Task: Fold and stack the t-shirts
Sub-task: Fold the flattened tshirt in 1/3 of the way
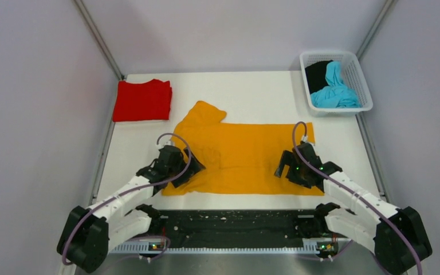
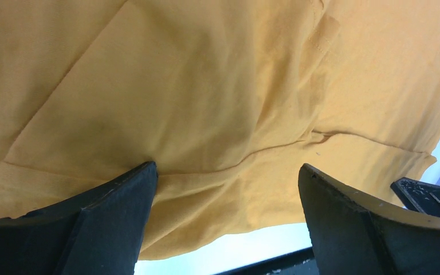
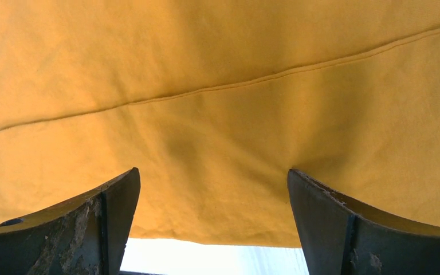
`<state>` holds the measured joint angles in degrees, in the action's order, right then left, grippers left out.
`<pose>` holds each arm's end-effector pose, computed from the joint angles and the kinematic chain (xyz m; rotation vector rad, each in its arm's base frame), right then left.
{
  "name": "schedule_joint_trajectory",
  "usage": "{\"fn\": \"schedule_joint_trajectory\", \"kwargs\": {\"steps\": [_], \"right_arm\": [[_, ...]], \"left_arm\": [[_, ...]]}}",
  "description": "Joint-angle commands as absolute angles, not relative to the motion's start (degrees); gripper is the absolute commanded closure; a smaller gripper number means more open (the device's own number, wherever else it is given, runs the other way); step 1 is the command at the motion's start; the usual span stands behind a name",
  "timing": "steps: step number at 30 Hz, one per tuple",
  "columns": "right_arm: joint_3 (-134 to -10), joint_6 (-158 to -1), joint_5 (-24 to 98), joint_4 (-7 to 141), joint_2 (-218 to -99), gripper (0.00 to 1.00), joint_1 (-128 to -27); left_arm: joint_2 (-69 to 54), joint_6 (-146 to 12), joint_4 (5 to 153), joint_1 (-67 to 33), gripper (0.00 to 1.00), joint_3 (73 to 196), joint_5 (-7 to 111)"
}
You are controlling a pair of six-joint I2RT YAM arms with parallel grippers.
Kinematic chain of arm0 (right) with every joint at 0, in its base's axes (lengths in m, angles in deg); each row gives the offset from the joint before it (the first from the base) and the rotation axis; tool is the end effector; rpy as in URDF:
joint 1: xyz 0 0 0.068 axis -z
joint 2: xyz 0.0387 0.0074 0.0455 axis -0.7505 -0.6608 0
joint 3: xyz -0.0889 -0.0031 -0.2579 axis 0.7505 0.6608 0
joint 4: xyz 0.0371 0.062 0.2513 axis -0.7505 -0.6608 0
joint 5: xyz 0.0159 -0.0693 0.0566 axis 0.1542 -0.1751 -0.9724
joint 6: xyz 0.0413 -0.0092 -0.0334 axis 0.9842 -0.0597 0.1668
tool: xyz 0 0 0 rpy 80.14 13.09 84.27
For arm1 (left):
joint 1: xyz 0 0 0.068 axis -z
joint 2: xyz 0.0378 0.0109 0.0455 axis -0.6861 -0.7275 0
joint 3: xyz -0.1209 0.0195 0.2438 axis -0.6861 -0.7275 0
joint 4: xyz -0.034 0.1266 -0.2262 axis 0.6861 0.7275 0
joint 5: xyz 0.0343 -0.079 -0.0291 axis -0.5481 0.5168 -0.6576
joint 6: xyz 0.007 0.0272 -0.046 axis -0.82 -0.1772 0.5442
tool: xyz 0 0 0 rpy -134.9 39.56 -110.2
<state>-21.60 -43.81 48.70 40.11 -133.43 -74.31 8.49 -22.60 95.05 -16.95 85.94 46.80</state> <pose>0.1549 0.0716 0.1656 0.4099 2.5887 0.3354 0.1685 -0.0858 0.1626 -0.6397 2.4817 -0.6761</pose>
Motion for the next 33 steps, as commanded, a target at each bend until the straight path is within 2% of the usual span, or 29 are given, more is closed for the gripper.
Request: {"fn": "schedule_joint_trajectory", "kwargs": {"steps": [1, 4, 10, 16, 21, 28, 33], "right_arm": [[-21.5, -38.3, 50.3, 25.8, -132.4, 0.01, -76.2], [-21.2, -37.7, 48.6, 26.4, -131.8, 0.01, -76.4], [-20.4, -37.7, 49.8, 27.8, -131.4, 0.01, -76.5], [-21.5, -38.0, 50.0, 27.7, -127.8, 0.01, -76.4], [-25.0, -39.4, 50.2, 27.5, -124.1, 0.01, -76.5], [-34.4, -42.8, 61.1, 27.5, -125.2, 0.01, -76.4], [-38.5, -44.8, 66.3, 30.2, -128.8, 0.01, -76.4]], "left_arm": [[13.9, -16.9, 110.8, -15.6, 0.01, 81.7, 44.3], [19.7, -14.7, 114.4, -15.3, 0.01, 81.4, 44.3], [24.9, -16.3, 122.8, -15.2, 0.01, 84.1, 34.4], [20.1, -18.2, 120.4, -15.2, 0.01, 87.0, 34.0], [16.6, -22.0, 121.5, -15.2, 0.01, 95.2, 32.1], [13.2, -32.4, 120.3, -15.3, 0.01, 107.4, 23.7], [3.0, -42.6, 114.7, -16.9, 0.01, 118.0, 20.6]]}}
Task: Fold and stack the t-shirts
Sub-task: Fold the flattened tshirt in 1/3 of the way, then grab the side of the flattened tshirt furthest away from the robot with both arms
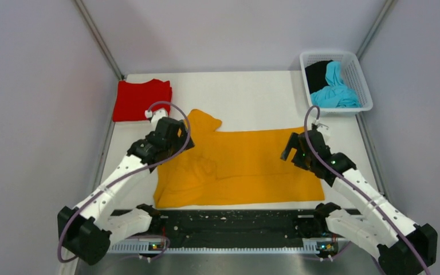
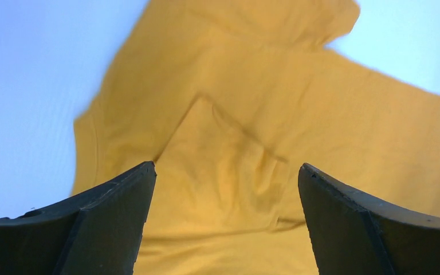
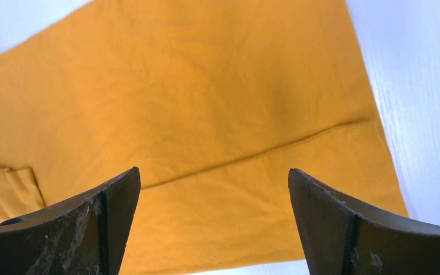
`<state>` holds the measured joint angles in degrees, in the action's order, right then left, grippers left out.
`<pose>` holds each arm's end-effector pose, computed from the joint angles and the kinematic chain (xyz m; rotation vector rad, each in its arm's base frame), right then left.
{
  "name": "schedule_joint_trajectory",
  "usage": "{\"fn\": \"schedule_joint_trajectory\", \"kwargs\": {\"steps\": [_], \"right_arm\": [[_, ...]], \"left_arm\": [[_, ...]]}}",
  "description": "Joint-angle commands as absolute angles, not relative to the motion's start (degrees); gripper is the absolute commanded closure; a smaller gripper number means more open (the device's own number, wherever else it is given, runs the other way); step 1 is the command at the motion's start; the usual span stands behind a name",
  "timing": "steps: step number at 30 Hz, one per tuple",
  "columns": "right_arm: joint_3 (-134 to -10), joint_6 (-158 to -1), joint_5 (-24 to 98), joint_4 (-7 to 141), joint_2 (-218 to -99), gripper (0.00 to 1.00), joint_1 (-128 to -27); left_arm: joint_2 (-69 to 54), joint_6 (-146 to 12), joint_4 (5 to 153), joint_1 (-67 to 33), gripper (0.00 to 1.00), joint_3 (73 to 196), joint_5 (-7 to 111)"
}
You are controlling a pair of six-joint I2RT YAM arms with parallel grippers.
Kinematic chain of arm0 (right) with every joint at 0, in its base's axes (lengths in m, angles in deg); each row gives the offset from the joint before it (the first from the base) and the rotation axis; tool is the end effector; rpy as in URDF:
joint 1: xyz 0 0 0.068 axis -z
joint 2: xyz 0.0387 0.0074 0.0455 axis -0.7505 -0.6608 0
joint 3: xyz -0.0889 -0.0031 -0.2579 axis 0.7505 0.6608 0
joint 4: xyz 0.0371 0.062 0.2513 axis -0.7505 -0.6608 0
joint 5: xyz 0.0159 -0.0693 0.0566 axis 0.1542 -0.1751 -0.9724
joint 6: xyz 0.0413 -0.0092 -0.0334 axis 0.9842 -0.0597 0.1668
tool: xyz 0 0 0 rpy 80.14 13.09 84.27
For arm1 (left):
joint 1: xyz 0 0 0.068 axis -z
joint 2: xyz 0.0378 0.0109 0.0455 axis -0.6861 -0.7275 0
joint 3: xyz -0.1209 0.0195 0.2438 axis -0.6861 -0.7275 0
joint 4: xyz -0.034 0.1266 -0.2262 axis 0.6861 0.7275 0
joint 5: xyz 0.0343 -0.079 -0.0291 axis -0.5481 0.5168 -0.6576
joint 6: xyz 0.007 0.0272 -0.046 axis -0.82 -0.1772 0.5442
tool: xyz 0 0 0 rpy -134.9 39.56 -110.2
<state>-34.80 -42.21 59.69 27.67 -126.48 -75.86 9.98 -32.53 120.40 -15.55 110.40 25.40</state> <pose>0.1527 0.0681 0.2432 0.4697 2.3787 0.2414 0.1825 -0.0835 0.2730 -0.5280 2.3207 -0.2314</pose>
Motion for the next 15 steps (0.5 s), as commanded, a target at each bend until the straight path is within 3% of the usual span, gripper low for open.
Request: {"fn": "schedule_joint_trajectory", "kwargs": {"steps": [1, 15], "right_arm": [[-39.1, -45.4, 66.9, 31.0, -130.0, 0.01, -76.4], [-43.1, -46.9, 70.0, 38.7, -141.8, 0.01, -74.3]], "left_arm": [[0.0, -44.0, 114.1, -18.4, 0.01, 120.5, 21.4], [-46.0, -58.7, 120.0, -29.2, 0.04, 163.6, 32.8]]}}
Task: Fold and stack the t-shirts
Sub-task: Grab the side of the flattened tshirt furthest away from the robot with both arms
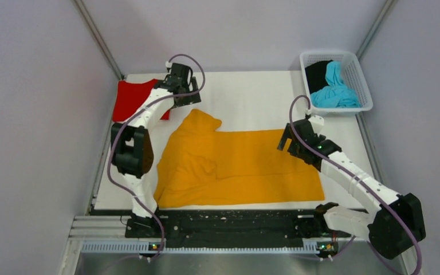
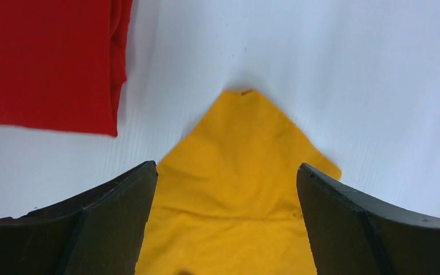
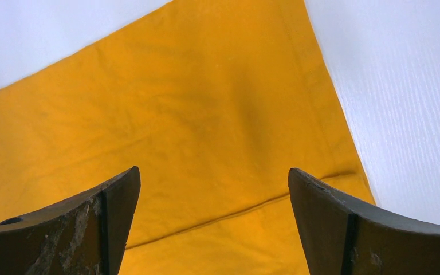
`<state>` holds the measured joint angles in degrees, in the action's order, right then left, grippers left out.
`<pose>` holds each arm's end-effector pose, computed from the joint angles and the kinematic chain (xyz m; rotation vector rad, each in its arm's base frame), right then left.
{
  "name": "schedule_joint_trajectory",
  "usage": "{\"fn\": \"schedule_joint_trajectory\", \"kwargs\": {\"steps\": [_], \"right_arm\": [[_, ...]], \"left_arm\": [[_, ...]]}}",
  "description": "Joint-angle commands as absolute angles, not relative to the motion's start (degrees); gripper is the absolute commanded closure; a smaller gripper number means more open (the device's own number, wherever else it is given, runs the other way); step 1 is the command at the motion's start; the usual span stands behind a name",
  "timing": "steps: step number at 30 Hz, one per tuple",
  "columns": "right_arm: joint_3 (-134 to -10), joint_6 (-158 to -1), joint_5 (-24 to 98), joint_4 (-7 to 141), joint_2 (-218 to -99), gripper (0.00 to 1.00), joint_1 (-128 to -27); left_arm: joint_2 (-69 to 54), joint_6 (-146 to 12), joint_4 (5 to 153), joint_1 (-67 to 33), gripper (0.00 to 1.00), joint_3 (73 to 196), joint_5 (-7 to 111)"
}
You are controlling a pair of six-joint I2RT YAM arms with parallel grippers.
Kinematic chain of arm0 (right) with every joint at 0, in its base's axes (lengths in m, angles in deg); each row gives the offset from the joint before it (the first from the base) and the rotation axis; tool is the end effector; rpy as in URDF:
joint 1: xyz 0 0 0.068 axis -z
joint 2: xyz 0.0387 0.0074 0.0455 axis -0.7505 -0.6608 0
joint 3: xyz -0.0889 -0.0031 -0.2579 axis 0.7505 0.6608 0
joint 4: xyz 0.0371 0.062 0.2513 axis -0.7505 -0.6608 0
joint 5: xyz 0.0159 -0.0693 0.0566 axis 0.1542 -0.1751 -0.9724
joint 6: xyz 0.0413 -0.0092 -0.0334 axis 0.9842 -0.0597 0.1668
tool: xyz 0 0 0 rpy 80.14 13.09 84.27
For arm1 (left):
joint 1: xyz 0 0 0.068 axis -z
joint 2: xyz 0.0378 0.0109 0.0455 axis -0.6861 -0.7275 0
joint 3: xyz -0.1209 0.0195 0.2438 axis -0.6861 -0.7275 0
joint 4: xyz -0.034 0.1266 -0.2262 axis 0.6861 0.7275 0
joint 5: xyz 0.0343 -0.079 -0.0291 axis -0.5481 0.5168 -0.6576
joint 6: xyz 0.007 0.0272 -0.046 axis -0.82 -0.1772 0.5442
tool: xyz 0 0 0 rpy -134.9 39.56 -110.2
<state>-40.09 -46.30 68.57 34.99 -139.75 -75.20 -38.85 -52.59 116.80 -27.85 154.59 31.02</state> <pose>0.1985 0.0830 0.2434 0.4511 2.3179 0.0327 0.4032 -0.1036 0.2815 -0.3277 2.3922 -0.0629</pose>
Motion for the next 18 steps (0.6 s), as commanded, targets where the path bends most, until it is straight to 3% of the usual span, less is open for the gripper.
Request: {"fn": "schedule_joint_trajectory", "kwargs": {"steps": [1, 10, 18], "right_arm": [[-43.2, -46.9, 70.0, 38.9, -142.4, 0.01, -74.2], [-44.0, -46.8, 67.6, 40.2, -148.1, 0.01, -72.4], [-44.2, -46.9, 66.1, 40.6, -151.1, 0.02, -72.0]], "left_arm": [[-48.1, -59.8, 120.0, -29.4, 0.05, 165.8, 32.8], [-63.1, -64.4, 119.6, -31.4, 0.14, 177.8, 40.2], [-67.3, -64.0, 118.7, -31.4, 0.25, 179.6, 41.0]]}}
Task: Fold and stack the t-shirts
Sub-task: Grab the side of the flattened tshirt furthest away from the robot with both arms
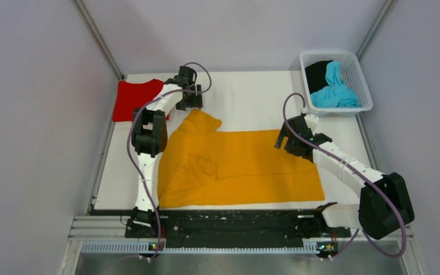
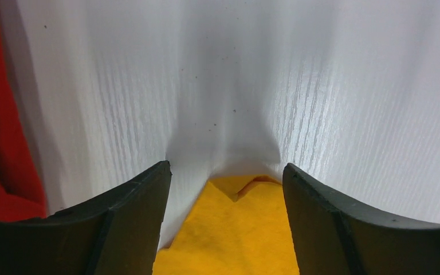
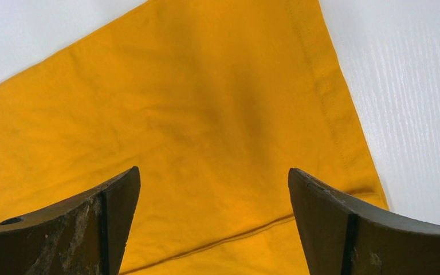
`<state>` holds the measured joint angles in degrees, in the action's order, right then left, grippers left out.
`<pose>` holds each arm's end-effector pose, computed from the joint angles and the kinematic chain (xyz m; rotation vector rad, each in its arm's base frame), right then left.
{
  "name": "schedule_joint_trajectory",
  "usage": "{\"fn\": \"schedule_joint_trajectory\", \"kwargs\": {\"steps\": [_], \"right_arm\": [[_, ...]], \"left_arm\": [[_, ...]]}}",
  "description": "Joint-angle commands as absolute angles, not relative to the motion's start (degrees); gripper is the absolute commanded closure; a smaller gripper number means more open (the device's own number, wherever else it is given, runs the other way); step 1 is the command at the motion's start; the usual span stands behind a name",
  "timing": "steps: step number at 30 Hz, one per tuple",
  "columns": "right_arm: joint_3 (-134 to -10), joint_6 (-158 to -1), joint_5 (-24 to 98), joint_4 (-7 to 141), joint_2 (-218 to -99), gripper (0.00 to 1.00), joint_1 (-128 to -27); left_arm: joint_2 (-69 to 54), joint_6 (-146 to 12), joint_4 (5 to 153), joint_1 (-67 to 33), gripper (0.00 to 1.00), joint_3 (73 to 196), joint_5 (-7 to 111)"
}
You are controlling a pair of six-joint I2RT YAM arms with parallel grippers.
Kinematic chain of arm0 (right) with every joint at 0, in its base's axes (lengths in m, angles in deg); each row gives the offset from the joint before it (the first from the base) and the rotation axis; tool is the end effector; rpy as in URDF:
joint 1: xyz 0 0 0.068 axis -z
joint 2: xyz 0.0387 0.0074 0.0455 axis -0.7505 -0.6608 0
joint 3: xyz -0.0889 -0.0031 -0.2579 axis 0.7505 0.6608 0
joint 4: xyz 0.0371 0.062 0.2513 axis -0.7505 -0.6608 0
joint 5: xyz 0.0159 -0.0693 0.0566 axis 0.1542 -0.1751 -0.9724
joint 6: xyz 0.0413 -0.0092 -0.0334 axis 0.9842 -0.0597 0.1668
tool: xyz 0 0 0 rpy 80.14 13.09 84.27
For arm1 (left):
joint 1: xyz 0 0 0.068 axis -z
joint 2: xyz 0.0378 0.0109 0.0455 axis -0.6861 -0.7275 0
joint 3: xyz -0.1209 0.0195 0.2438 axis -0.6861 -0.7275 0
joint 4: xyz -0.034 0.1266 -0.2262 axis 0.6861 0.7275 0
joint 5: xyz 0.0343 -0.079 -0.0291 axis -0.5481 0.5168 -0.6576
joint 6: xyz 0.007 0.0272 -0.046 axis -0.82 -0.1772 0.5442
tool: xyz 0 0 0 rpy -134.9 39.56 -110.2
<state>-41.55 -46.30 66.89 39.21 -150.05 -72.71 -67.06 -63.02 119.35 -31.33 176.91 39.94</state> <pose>0.2297 0.0878 0.2178 0.4841 2.3917 -0.0142 0.5024 -0.1044 0.1805 -0.1146 2.5865 -0.0935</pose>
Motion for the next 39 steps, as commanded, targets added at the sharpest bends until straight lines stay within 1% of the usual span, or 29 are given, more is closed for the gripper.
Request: {"fn": "schedule_joint_trajectory", "kwargs": {"steps": [1, 6, 9, 13, 16, 18, 19, 20, 21, 27, 32, 35, 39], "right_arm": [[-44.1, -46.9, 66.1, 40.6, -151.3, 0.01, -72.0], [-44.0, -47.0, 65.9, 40.7, -152.0, 0.02, -71.7], [-43.7, -47.1, 66.0, 40.9, -152.0, 0.01, -71.5], [-43.1, -47.1, 65.9, 41.4, -152.0, 0.02, -71.3], [-43.0, -47.1, 65.9, 41.6, -152.2, 0.01, -70.9], [-43.1, -47.2, 66.0, 41.6, -152.2, 0.02, -70.4], [-43.1, -47.3, 66.2, 41.6, -152.2, 0.02, -70.2], [-43.2, -47.3, 66.2, 41.6, -152.2, 0.02, -69.9], [-43.2, -47.3, 66.2, 41.6, -152.2, 0.02, -69.8], [-43.9, -47.9, 66.7, 41.7, -153.0, 0.01, -69.0], [-47.0, -49.6, 69.2, 41.5, -155.3, 0.02, -68.4], [-50.5, -49.9, 72.4, 40.0, -158.2, 0.02, -68.0], [-56.1, -49.8, 76.2, 39.5, -164.9, 0.02, -66.8]], "left_arm": [[-67.5, -64.5, 118.6, -31.4, 0.28, 179.4, 41.8], [-67.6, -64.6, 118.8, -31.4, 0.42, 177.9, 46.7], [-66.9, -64.8, 118.4, -31.4, 0.46, 176.1, 47.0], [-66.3, -64.8, 118.5, -31.4, 0.58, 174.9, 47.5], [-65.9, -64.7, 118.7, -31.3, 0.76, 174.5, 48.3], [-65.3, -64.7, 119.0, -31.3, 0.83, 174.4, 48.8], [-65.0, -64.7, 119.1, -31.3, 0.9, 174.2, 49.1], [-64.6, -64.7, 119.2, -31.3, 0.98, 174.0, 49.2], [-64.1, -64.8, 119.2, -31.3, 1.0, 173.6, 49.4], [-60.2, -65.3, 119.8, -31.3, 1.0, 172.5, 49.7], [-56.2, -65.3, 118.7, -31.3, 1.0, 169.4, 51.0], [-53.7, -64.8, 118.2, -31.3, 1.0, 166.3, 51.5], [-50.7, -64.1, 116.8, -31.3, 1.0, 162.0, 52.1]]}}
